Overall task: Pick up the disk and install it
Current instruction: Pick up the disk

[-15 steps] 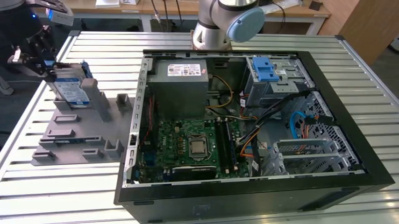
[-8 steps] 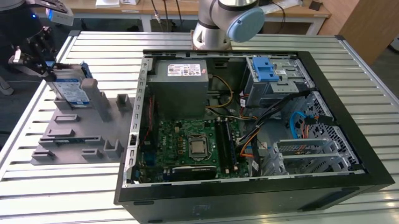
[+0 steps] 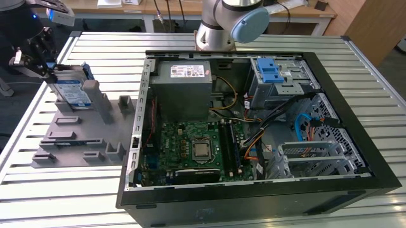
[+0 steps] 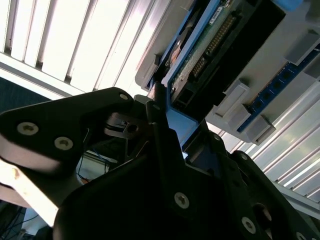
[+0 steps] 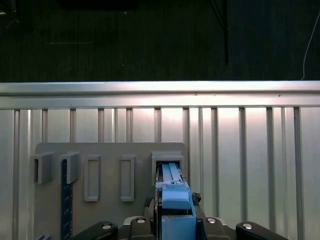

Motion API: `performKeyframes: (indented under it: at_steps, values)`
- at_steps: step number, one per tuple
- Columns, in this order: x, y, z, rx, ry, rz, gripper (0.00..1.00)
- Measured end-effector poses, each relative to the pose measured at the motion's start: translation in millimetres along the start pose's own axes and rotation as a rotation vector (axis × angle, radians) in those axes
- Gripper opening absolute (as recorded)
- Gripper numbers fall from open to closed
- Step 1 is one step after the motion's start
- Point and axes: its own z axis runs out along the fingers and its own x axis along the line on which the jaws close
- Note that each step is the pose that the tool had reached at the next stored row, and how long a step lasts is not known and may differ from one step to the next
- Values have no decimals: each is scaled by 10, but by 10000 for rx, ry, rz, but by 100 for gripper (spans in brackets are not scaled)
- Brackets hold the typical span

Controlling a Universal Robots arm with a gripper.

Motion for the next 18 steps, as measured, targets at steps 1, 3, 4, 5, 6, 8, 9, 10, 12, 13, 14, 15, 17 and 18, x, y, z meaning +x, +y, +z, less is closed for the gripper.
performKeyframes:
  at_steps: [1, 3, 4, 5, 6, 8, 9, 10, 12, 13, 14, 15, 17, 18]
  values:
    - [0, 0, 0, -1, 0, -1, 37]
    - [0, 0, 0, 0, 0, -2, 37]
    - [0, 0, 0, -1, 0, -2, 37]
    - [0, 0, 0, 0, 0, -2, 37]
    - [0, 0, 0, -1, 0, -2, 37]
    - [0, 1, -2, 2, -1, -2, 37]
    - [0, 0, -4, 1, 0, -3, 38]
    - [0, 0, -8, -1, 0, -2, 38]
    - [-1, 1, -20, 1, 24, -2, 44]
    - [-1, 1, -20, 0, 25, -2, 44]
    - [-1, 0, -19, -1, 26, -2, 44]
    - [-1, 0, -19, -2, 26, -2, 44]
    - [-1, 1, -14, -1, 26, -2, 36]
    - [-1, 0, -14, -1, 26, -2, 36]
